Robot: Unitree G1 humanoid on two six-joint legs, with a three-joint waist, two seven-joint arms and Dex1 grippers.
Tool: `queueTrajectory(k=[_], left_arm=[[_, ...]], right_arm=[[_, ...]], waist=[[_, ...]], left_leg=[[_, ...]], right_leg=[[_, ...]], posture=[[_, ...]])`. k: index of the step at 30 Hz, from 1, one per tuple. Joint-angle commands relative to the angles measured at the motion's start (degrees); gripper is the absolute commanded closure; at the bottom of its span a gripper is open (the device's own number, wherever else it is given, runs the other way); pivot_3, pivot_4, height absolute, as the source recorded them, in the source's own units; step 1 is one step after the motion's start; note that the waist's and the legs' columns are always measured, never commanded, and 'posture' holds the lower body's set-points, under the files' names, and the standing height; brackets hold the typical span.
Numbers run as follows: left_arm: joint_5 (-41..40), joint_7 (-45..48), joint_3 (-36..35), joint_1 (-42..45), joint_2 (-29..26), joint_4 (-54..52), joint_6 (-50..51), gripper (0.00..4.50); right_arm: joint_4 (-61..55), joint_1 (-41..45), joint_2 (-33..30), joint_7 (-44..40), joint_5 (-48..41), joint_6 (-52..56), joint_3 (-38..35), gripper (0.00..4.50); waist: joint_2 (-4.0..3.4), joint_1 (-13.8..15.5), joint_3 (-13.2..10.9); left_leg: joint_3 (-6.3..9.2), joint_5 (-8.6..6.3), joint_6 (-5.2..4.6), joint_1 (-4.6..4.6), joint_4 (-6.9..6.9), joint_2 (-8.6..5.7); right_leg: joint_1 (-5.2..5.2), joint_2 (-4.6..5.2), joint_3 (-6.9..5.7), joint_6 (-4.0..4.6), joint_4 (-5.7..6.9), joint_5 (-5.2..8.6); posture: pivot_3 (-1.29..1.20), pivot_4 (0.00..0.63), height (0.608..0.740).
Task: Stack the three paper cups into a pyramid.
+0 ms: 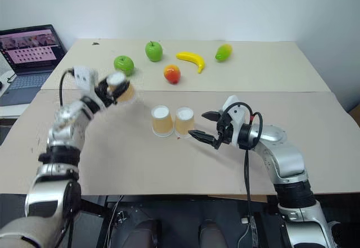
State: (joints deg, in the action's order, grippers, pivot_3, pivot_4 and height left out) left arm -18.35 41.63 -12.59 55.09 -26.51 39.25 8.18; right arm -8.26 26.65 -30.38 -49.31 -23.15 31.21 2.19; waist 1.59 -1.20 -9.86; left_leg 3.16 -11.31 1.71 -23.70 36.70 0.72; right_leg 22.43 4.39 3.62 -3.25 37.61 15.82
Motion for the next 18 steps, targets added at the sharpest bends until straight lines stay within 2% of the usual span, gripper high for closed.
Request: queueTrajectory(k=[1,3,8,13,18], left_arm=[[-5.9,11.6,-2.2,10.9,-2.6,8.9,10.3,2.13],[-6.7,20.3,-1.3,15.3,-4.3,13.5,14.6,2.13],[-1.6,33.9,3.6,22.3,-5.9,22.8,14.3,2.13],[4.4,40.9,8.6,27.3,-3.9,27.9,9.2,2.13],[7.2,43.1,9.5,30.6,-0.9,31.1,5.2,2.13]], right_arm=[[-1.6,-1.4,1.2,2.7,0.6,-1.9,-0.9,0.0],[-1.7,-2.2,2.0,4.4,1.2,-2.2,-1.1,0.0],[-2.0,-3.2,4.3,8.2,1.6,-2.5,-2.0,0.0],[-1.6,-3.5,6.4,11.5,2.1,-3.1,-2.3,0.0],[-1.5,-4.5,7.9,13.7,2.5,-3.7,-2.4,0.0]], waist=[[0.01,-0.1,0.0],[0.0,-0.4,0.0],[0.01,-1.6,0.0],[0.04,-1.5,0.0],[0.05,-1.2,0.0]], left_leg=[[0.01,0.0,0.0,-0.02,0.02,0.0],[0.03,0.0,-0.01,-0.06,0.02,0.0],[0.01,0.0,-0.01,-0.08,0.02,0.01],[0.02,0.01,-0.01,-0.09,0.02,0.03],[0.01,0.0,-0.01,-0.21,0.03,0.0]], right_leg=[[0.0,-0.01,0.0,-0.02,0.01,0.01],[0.07,-0.04,-0.03,-0.05,0.02,0.03],[0.15,-0.06,-0.01,-0.1,0.1,0.07],[0.21,-0.07,0.01,-0.1,0.21,0.07],[0.25,-0.03,0.01,-0.11,0.15,0.07]], posture=[[0.0,0.15,0.732],[0.0,0.15,0.732],[0.0,0.15,0.732],[0.0,0.15,0.732],[0.0,0.15,0.732]])
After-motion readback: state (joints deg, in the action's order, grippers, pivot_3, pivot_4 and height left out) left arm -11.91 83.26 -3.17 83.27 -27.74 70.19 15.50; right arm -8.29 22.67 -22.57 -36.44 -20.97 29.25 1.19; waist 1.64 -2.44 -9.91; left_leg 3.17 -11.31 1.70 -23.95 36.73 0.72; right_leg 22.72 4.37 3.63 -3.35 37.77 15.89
